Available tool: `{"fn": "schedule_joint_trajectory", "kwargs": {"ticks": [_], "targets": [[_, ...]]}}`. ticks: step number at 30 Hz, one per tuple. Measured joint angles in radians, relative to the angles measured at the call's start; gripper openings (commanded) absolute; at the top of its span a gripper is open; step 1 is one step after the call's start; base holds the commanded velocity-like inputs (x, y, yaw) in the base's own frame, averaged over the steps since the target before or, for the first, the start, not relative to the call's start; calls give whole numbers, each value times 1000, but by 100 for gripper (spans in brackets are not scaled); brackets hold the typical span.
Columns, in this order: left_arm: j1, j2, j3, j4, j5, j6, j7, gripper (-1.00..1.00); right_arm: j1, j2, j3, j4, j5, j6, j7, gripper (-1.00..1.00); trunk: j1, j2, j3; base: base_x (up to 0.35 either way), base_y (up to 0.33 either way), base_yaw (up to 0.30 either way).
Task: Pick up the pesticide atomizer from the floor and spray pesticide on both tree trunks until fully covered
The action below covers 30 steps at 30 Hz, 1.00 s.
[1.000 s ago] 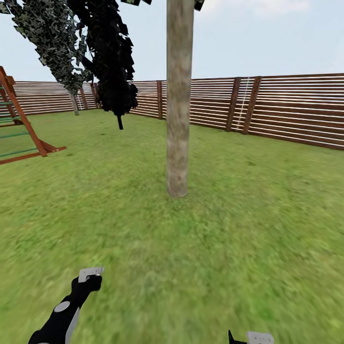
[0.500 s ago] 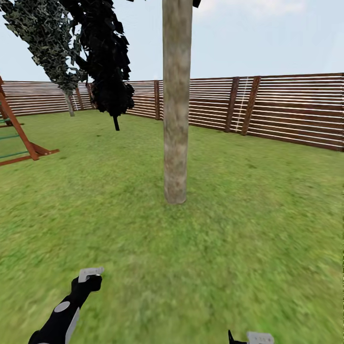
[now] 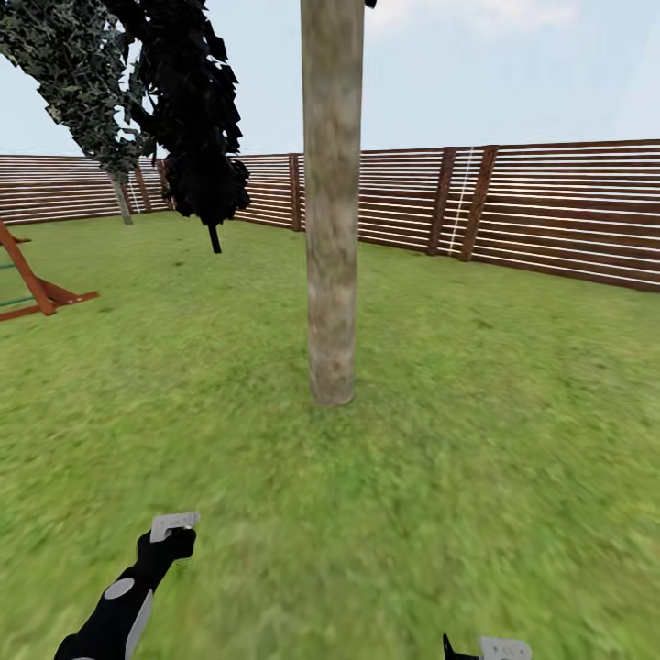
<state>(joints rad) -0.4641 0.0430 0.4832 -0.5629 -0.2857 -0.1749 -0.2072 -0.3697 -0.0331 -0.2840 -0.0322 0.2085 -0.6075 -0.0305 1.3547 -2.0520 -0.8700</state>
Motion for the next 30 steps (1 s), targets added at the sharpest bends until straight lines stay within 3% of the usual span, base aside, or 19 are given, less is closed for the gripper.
{"fn": "schedule_joint_trajectory", "kwargs": {"ticks": [30], "targets": [[0,0,0,0,0,0,0,-100,0,2,2,1,0,0,1,100,0,0,0,338,0,0]]}}
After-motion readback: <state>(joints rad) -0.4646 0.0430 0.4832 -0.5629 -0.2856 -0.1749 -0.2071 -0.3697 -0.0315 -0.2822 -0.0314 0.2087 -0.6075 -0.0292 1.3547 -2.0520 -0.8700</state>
